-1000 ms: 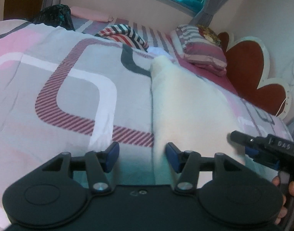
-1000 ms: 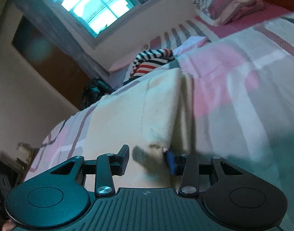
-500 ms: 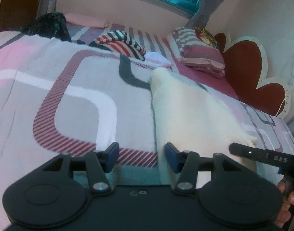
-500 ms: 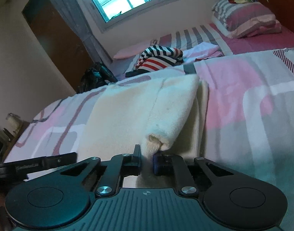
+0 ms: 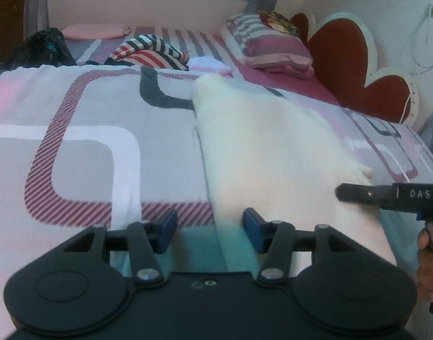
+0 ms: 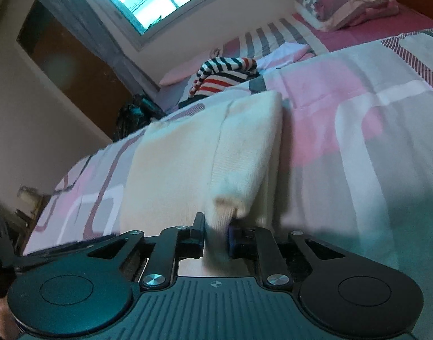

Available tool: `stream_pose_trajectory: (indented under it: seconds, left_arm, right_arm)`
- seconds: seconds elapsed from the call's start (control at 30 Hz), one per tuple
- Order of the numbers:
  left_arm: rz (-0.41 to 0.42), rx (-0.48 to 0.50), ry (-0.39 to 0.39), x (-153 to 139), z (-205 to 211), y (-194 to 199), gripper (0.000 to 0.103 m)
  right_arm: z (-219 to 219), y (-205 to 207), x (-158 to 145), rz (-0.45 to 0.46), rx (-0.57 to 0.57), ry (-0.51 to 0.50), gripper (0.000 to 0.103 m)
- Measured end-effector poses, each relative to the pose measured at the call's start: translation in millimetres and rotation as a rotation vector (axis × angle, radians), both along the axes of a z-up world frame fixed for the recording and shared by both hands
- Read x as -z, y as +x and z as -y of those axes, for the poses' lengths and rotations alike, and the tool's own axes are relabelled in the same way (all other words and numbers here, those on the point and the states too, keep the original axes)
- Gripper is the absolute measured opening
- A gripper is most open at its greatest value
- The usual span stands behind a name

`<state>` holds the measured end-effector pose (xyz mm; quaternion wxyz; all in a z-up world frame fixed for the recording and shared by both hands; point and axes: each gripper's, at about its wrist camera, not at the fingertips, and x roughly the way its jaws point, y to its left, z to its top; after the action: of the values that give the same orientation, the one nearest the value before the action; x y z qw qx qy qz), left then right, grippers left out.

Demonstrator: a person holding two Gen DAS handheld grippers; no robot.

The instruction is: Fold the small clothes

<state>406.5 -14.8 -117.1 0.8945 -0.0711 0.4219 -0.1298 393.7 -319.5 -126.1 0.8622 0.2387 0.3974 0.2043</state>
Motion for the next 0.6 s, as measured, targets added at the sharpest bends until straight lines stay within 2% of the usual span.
stream_pose_trajectory:
  seconds: [0.2,0.3,0.37,0.47,0.53,0.6]
  left_arm:
    - [0.025,0.023,0.021,1.4,0.2,-58.2,0.050]
    - [0.054,0.039,0.057,1.5,-2.2,-83.7,0.051]
    - [0.066,0.035,0.070,-7.0,-3.0,-81.1,0.047]
    - [0.153,0.031,0.097,-32.1,0.3,-61.0,0.047]
    - [0.213,0.045,0.086,-50.6,5.1,-36.5,0.042]
    - [0.259,0.073,0.089,-64.2,15.8,-6.6,0.035]
  right_arm:
    - [-7.6,-65.1,2.8,0.033,-0.034,-0.187,0.014]
    - [-12.7,-90.7,3.8,0.058,-0.035,-0.246,0.014]
    - [-13.4,-93.6,-0.5,0.085,-0.014,-0.259,0.014]
    - [-7.7,-86.7,-25.1,0.207,0.062,-0.239,0.014]
    - [-7.5,-67.3,-42.9,0.285,0.095,-0.237,0.014]
    - [-9.8,-38.0,-52.3,0.309,0.099,-0.250,0.014]
